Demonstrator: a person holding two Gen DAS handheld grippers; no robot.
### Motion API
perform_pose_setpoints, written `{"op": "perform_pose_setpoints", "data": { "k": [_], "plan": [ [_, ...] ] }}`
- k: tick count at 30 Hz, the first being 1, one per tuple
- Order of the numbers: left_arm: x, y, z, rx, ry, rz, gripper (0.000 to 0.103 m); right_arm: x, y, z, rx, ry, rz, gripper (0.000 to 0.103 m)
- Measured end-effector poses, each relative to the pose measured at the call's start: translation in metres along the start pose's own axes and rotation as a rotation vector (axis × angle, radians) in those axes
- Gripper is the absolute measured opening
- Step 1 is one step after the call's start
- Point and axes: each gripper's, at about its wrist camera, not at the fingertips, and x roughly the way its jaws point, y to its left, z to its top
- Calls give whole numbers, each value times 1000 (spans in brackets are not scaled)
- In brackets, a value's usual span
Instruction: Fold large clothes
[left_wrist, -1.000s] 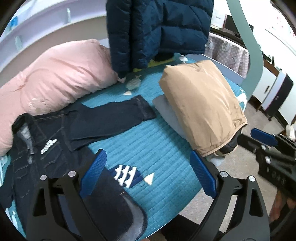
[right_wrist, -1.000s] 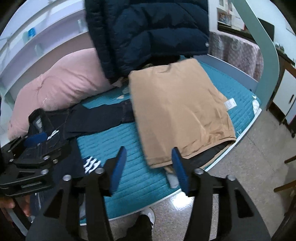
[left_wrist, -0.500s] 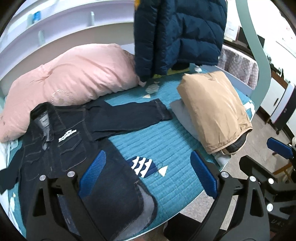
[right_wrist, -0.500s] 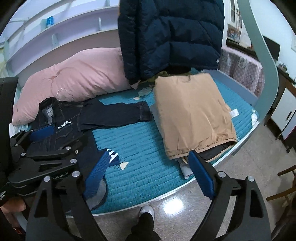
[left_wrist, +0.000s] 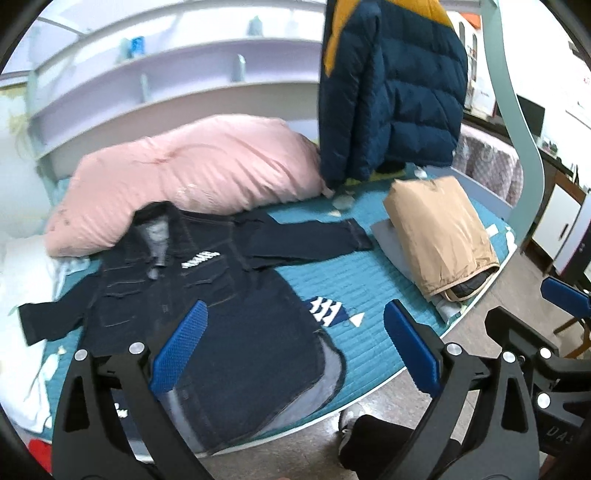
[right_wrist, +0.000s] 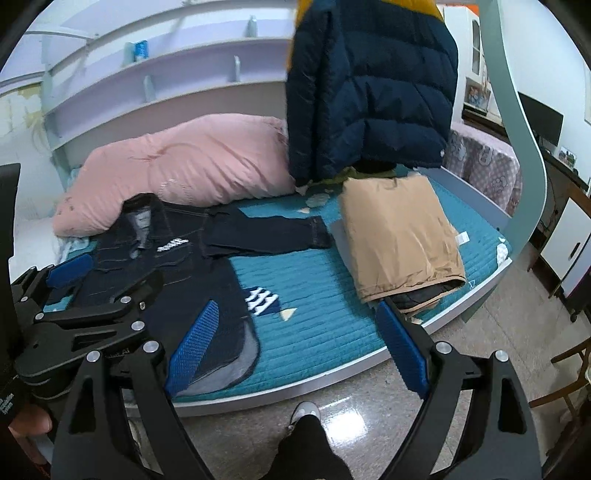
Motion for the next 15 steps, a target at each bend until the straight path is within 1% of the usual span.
{"op": "perform_pose_setpoints", "data": {
  "k": [3,4,6,11,15],
  "plan": [
    [-35,15,-9,-29,-26,28,98,-28,16,-5,-15,-27,28,85],
    [-49,19,-12,-35,-44,53,98,-38,22,-7,-21,-38,34,86],
    [-77,29,-18,-47,-77,78,98,-57,32,-12,-32,-64,55,87],
    [-132,50,-29,-75,-132,118,98,-100,57,-21,-67,-113,106,87],
    [-171,61,-37,-94,-159,136,98,-129,70,-26,-82,-149,131,88]
  ]
}}
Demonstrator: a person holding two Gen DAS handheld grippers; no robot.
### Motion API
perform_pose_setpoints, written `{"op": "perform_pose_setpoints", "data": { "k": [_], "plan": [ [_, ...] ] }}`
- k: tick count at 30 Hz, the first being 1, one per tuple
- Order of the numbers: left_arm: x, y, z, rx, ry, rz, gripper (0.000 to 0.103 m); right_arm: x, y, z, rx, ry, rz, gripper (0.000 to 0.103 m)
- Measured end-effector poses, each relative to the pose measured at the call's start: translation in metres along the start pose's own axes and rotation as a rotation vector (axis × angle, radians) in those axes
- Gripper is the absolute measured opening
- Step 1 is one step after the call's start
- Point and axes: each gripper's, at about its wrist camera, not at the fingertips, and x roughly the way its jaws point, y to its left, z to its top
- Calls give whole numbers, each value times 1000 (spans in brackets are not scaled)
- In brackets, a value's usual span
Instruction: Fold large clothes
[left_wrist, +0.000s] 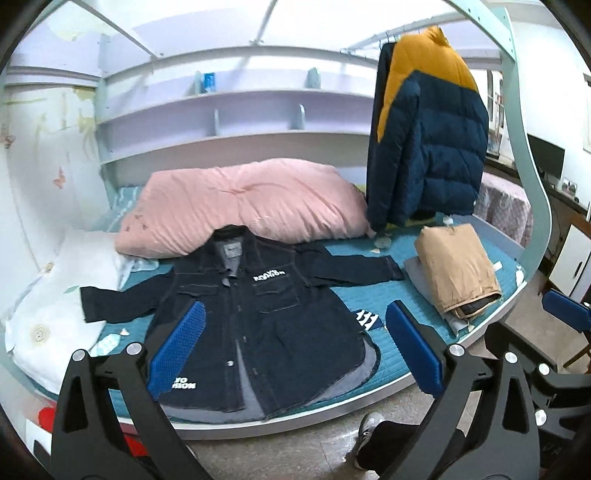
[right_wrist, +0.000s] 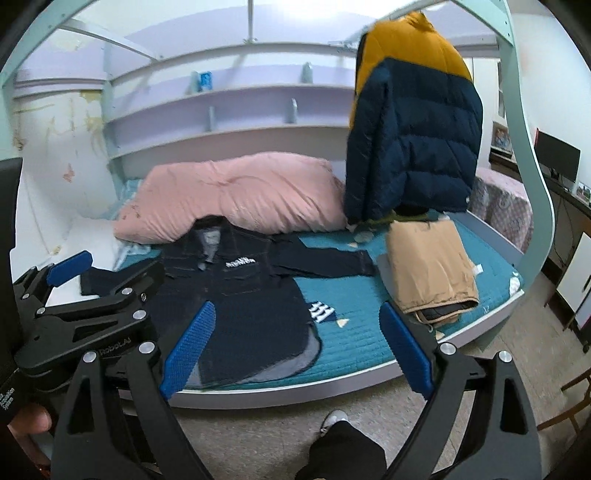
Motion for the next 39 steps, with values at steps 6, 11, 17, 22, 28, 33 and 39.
{"op": "perform_pose_setpoints", "data": {
  "k": [6,11,17,22,28,33,39],
  "plan": [
    [-48,17,-3,-24,-42,18,98,-35,16,0,-21,-47,24,94],
    [-83,24,-1,-24,-80,47,98,-61,25,1,-33,-84,28,94],
    [-113,30,0,-29,-125,58,98,-85,30,3,-39,-128,30,94],
    [-129,35,1,-31,-153,58,98,-98,31,5,-42,-156,35,94],
    [-145,39,3,-24,-193,82,98,-108,35,5,-38,-182,42,94],
    [-153,39,3,-8,-226,117,98,-113,36,4,-37,-188,52,94],
    [-156,40,3,-13,-235,120,98,-114,38,4,-36,-190,53,94]
  ]
}}
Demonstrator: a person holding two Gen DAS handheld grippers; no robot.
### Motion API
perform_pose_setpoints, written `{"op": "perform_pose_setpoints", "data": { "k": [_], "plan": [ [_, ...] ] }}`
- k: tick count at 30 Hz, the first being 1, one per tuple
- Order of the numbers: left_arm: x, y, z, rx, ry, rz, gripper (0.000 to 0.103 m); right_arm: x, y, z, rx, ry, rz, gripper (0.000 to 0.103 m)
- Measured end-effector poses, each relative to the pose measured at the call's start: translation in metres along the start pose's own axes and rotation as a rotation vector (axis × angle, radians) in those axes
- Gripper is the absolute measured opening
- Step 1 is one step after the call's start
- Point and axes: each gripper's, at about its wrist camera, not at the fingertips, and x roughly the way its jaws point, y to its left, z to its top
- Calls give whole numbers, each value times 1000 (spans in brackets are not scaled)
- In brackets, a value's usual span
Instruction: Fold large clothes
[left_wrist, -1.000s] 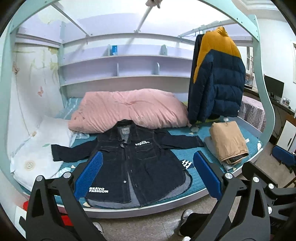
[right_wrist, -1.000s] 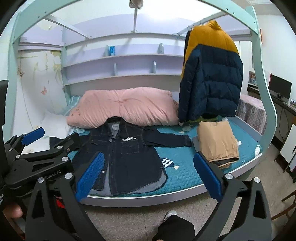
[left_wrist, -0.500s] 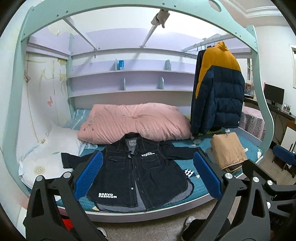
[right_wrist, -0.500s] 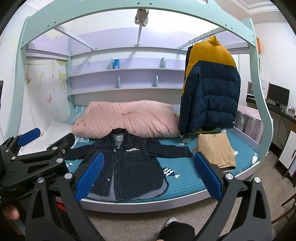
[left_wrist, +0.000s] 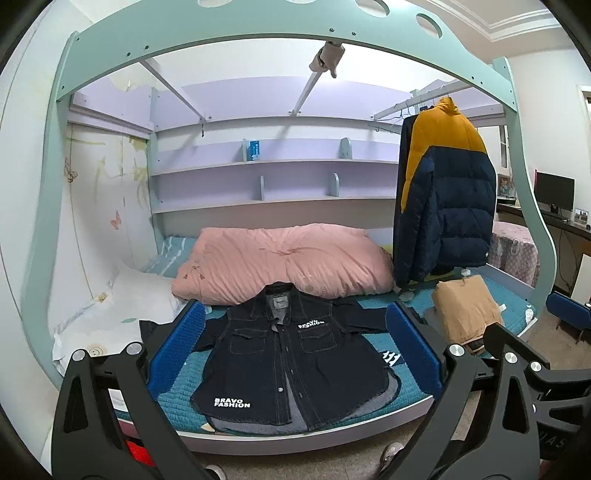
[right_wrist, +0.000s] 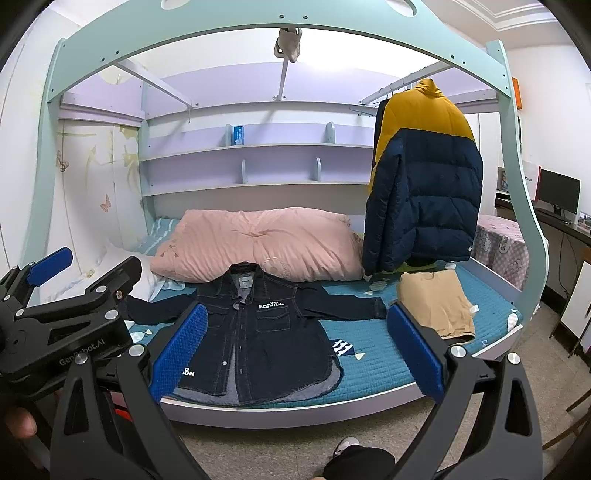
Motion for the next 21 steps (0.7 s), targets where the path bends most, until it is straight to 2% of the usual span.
{"op": "perform_pose_setpoints", "data": {
  "k": [21],
  "plan": [
    [-1,-2,-1,1,-7,4,98,0,1,0,3,4,-1,94]
  ]
}}
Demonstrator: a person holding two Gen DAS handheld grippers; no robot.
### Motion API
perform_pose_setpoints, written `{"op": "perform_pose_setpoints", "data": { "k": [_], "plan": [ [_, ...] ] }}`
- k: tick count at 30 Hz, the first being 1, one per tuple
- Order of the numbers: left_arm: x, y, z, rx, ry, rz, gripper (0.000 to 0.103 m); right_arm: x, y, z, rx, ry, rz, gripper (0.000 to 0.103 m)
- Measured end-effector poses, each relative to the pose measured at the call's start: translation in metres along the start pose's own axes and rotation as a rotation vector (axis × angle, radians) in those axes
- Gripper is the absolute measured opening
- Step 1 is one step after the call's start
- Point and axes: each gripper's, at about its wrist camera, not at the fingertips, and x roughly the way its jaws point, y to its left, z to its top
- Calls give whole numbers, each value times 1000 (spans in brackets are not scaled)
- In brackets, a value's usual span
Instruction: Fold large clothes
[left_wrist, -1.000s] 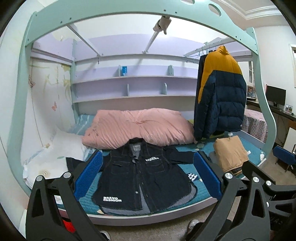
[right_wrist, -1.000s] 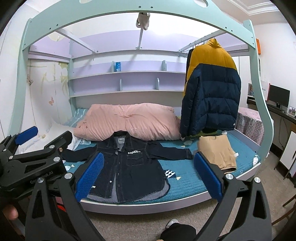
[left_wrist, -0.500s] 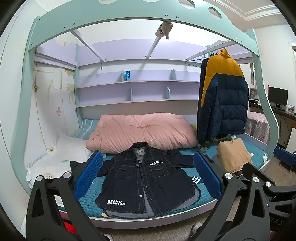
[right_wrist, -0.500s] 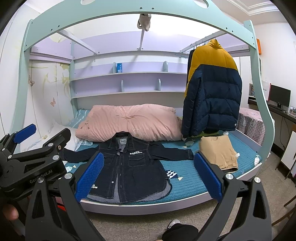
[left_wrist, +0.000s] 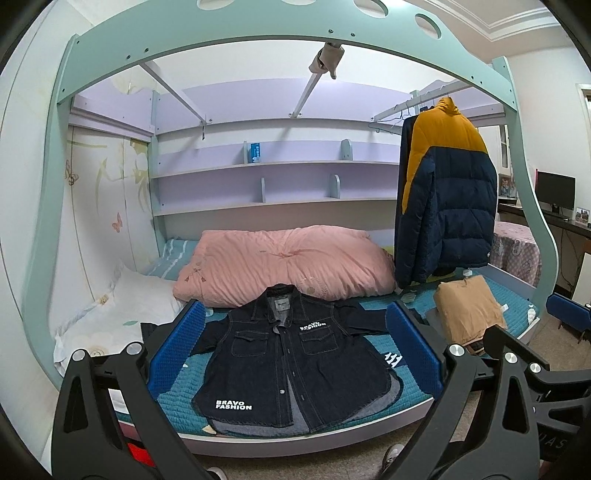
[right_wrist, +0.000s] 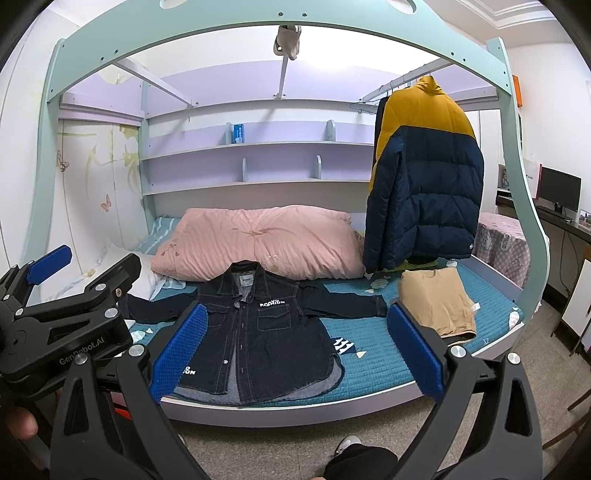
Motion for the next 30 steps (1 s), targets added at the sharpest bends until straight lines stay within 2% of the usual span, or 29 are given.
{"op": "perform_pose_setpoints", "data": {
  "k": [30],
  "plan": [
    [9,0,-1,9,12,-2,98,0,-4,-6,7,10,5,94]
  ]
}}
